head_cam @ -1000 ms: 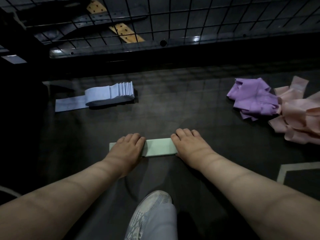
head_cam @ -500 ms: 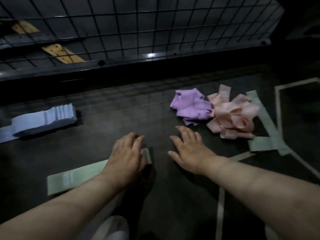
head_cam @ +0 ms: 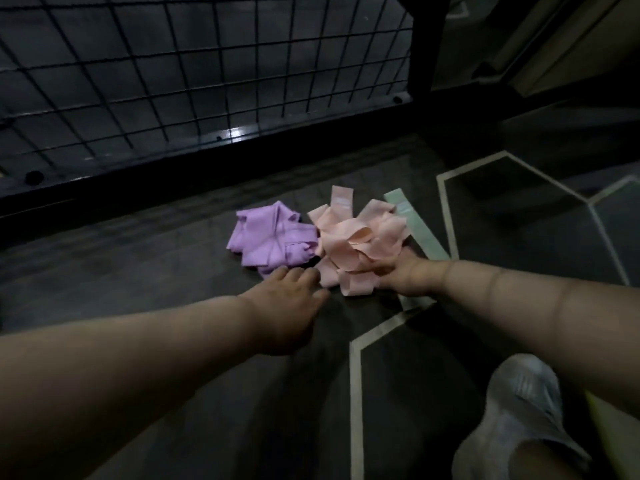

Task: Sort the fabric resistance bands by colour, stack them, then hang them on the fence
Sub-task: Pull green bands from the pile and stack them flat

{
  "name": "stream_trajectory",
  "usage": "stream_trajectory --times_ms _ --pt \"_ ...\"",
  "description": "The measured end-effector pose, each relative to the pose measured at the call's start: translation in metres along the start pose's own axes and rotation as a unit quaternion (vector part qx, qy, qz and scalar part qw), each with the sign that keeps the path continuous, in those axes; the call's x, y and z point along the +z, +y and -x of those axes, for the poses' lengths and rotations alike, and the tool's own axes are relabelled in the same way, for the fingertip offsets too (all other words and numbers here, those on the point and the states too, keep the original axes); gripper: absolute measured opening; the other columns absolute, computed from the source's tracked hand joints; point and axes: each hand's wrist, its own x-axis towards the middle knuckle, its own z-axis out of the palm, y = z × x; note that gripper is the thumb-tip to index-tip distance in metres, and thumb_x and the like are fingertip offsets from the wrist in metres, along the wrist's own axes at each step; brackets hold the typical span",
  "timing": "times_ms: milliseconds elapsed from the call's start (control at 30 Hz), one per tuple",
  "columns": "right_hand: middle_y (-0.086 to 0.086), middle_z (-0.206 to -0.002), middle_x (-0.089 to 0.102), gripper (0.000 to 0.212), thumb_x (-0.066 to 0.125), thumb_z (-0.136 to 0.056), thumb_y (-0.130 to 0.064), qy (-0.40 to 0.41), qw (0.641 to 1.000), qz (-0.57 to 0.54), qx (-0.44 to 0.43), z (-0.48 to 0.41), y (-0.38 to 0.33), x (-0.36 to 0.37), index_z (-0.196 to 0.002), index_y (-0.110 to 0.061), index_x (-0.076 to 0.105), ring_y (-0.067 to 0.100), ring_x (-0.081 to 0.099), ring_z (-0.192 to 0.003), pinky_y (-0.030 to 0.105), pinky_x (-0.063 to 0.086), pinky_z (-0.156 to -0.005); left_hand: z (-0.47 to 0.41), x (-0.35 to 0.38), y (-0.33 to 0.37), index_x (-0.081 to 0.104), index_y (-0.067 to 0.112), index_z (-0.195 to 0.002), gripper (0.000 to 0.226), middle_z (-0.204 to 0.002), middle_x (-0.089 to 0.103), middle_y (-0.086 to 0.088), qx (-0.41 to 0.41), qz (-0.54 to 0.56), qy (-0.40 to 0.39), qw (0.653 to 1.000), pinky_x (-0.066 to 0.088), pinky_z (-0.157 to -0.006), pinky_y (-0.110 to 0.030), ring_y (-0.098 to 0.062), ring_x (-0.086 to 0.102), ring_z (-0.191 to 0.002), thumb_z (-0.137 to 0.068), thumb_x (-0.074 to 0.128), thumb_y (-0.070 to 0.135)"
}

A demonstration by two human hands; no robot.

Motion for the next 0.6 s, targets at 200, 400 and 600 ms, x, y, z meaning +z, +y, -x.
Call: stream_trajectory --times_ms 200,400,600 --pt "0.001 -0.159 0.025 0.062 0.053 -0.097 -0.013 0.102 0.975 -0.074 -0.183 0.003 -0.014 0.035 -0.153 -0.024 0.03 0.023 0.03 -0.144 0.033 0.028 -0.117 -0.064 -0.032 0.017 0.023 0.025 -0.154 0.058 -0.157 0.022 -0.011 0.003 0.009 -0.088 0.996 0.034 -0.103 -0.033 -0.03 0.04 -0.135 -0.101 0.046 0.025" --pt "0.0 -0.159 0.014 0.048 0.055 -0.091 -0.007 0.227 0.947 -0.143 -0.177 0.029 0.03 0.032 -0.137 -0.018 0.048 0.025 0.039 -0.137 0.039 0.037 -0.112 -0.09 -0.003 0.034 0.005 0.034 -0.157 0.082 -0.164 0.001 0.0 -0.028 0.073 -0.047 0.996 0.018 -0.12 -0.045 -0.029 0.004 -0.15 -0.094 0.056 0.046" --pt "0.011 -0.146 0.037 0.049 0.056 -0.089 -0.008 0.095 0.995 -0.013 0.037 0.012 0.1 0.038 -0.136 -0.014 0.044 0.03 0.047 -0.129 0.035 0.038 -0.109 -0.085 0.008 0.038 0.04 0.028 -0.147 0.066 -0.159 0.008 -0.004 -0.05 0.11 -0.011 0.993 0.021 -0.117 -0.041 -0.031 0.015 -0.145 -0.087 0.064 0.041"
